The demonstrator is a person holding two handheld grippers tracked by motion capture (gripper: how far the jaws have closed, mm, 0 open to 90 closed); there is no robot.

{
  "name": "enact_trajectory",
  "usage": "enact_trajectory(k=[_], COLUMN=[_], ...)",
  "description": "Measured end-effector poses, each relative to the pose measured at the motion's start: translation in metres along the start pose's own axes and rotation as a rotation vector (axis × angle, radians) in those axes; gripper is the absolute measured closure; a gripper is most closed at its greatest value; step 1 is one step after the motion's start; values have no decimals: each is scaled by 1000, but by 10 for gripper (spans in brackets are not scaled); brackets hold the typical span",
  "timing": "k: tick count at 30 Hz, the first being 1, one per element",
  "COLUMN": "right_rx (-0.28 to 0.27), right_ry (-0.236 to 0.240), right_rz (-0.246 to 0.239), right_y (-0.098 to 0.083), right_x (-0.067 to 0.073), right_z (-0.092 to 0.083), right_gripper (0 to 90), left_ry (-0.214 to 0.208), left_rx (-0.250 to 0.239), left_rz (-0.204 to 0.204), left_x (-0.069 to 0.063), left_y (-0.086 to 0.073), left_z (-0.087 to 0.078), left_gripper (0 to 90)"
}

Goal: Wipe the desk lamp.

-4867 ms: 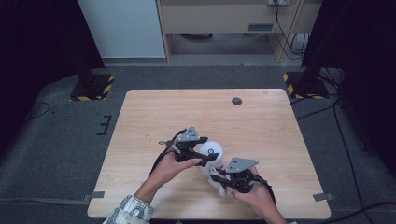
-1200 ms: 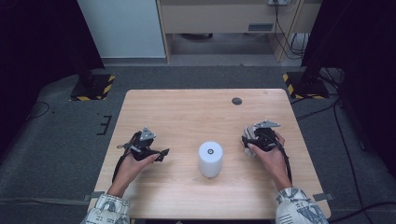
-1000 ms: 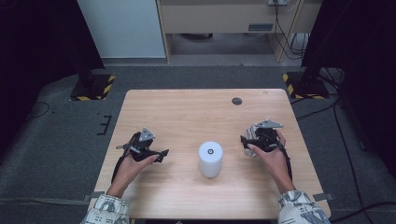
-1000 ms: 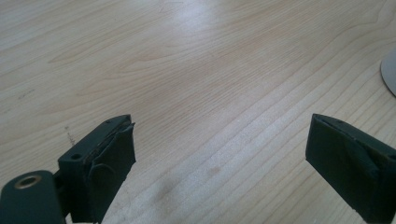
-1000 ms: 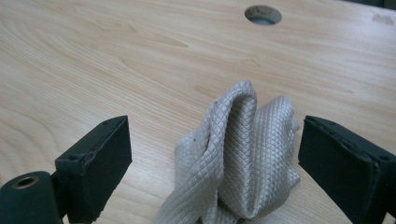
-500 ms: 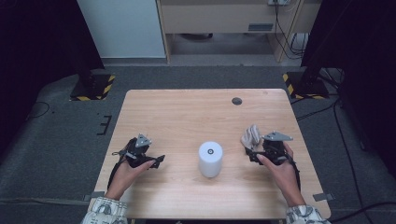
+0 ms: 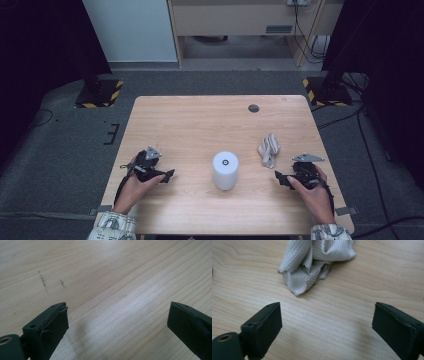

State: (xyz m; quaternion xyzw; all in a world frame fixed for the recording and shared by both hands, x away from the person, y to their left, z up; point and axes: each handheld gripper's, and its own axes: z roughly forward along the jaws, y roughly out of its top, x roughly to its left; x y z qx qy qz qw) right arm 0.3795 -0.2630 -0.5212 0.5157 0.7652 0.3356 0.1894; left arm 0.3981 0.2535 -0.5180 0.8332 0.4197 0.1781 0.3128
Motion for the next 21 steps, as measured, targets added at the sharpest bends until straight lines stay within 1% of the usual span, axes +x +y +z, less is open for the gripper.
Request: enact_trajectory(k=[1,3,4,6,9,10,11,12,14,15,21], right_rx=[2,10,22,30,5,0,-14,-7,-9,-8,-4], right_ry=[1,6,7,2,-13,-19,-36,-31,-33,-32,-41], right_rz=[1,23,24,14,-21,-27,-40,-44,-45,-48,-35], right_y=[-1,-4,-5,-6,-8,-9,-10,-10,-9,-9,-8], right_x=[-2,-5,-6,-5,-2,-2,0,1,2,2,4], right_z=[1,4,6,8,12,13,15,15,16,16,17], right_gripper=[110,108,116,114,91,83,72,67,65,65,52], left_ry=[0,-1,-3,-5,-10,-6,-7,-8,-8,-15,-16], left_rx=[4,5,3,1,2,5,7,9,12,9,5], left_rz=[5,9,11,5,3,3,-3,-8,-10,-15,-26], left_x=[0,-1,-1,0,1,1,2,2,2,3,3], left_y=[0,0,0,-1,-2,-3,-4,-4,-5,-5,-6], left_z=[1,4,4,6,8,9,11,12,14,14,16], left_gripper=[28,28,28,28,30,29,29,29,24,22,12])
